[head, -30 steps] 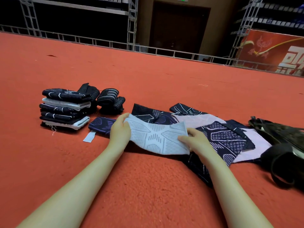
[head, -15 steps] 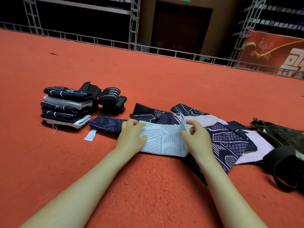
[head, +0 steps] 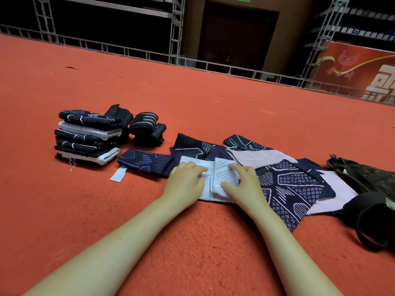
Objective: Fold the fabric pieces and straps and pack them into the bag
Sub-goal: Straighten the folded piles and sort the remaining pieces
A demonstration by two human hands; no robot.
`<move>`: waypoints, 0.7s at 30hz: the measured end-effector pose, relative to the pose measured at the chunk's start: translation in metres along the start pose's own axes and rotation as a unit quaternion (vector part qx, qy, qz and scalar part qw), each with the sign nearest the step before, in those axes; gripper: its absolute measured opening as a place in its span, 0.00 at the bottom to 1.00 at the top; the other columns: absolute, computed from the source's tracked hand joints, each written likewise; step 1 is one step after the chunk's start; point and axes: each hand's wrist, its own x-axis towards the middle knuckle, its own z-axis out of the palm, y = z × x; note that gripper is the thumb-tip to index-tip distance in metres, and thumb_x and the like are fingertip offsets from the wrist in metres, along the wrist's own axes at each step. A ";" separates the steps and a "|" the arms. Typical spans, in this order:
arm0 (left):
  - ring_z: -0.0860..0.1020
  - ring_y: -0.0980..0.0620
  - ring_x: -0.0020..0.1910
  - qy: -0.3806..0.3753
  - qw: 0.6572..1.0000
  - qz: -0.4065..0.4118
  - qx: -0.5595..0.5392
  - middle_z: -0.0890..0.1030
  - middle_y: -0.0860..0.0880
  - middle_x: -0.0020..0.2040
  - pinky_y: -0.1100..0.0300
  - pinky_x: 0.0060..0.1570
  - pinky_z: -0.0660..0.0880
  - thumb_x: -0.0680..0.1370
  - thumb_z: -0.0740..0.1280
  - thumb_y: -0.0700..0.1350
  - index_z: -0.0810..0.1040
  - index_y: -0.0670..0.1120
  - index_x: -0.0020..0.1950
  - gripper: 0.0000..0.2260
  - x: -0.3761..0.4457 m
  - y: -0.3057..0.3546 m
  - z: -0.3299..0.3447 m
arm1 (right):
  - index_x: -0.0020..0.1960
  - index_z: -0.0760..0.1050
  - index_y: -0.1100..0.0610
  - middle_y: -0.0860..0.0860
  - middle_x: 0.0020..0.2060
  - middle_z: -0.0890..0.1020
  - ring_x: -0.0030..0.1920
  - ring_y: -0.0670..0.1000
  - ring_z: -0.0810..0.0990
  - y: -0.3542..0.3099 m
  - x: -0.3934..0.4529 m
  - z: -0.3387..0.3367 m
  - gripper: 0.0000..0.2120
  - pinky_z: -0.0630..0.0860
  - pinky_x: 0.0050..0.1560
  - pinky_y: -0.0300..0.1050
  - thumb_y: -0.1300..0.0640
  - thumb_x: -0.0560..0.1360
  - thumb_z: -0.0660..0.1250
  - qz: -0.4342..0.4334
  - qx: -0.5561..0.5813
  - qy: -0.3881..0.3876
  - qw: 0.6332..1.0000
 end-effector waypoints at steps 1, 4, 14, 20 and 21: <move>0.70 0.46 0.60 -0.010 1.000 0.009 -0.010 0.77 0.49 0.57 0.55 0.61 0.65 0.78 0.61 0.45 0.74 0.51 0.66 0.16 -0.001 0.002 0.002 | 0.68 0.71 0.55 0.51 0.56 0.68 0.55 0.50 0.70 0.001 0.000 0.000 0.27 0.66 0.63 0.42 0.58 0.69 0.72 -0.002 0.014 -0.001 1.000; 0.69 0.46 0.61 -0.041 0.999 0.016 -0.029 0.76 0.47 0.60 0.53 0.62 0.65 0.79 0.59 0.46 0.70 0.50 0.69 0.18 -0.002 0.004 0.006 | 0.67 0.71 0.55 0.49 0.55 0.67 0.52 0.46 0.70 0.000 -0.001 -0.002 0.27 0.67 0.59 0.38 0.58 0.70 0.72 -0.029 0.017 -0.006 0.999; 0.65 0.49 0.64 -0.080 0.997 0.001 -0.022 0.72 0.50 0.61 0.53 0.65 0.63 0.77 0.63 0.52 0.68 0.53 0.70 0.21 0.000 0.001 0.009 | 0.68 0.70 0.54 0.49 0.50 0.75 0.46 0.47 0.75 -0.001 0.000 -0.004 0.21 0.70 0.48 0.33 0.59 0.75 0.66 0.011 0.112 0.013 0.994; 0.66 0.50 0.63 -0.077 0.995 -0.004 -0.069 0.73 0.51 0.59 0.55 0.64 0.64 0.76 0.66 0.49 0.68 0.53 0.70 0.22 -0.001 0.001 0.006 | 0.64 0.74 0.55 0.50 0.40 0.77 0.39 0.45 0.75 -0.009 -0.001 -0.003 0.17 0.71 0.41 0.35 0.62 0.75 0.66 0.083 0.272 0.026 0.958; 0.68 0.51 0.61 -0.075 0.992 -0.002 -0.101 0.73 0.52 0.57 0.57 0.63 0.66 0.75 0.67 0.47 0.70 0.52 0.69 0.22 0.000 0.000 0.007 | 0.64 0.74 0.55 0.52 0.40 0.78 0.39 0.46 0.76 -0.012 -0.002 -0.003 0.18 0.72 0.42 0.38 0.62 0.75 0.66 0.090 0.304 0.026 0.948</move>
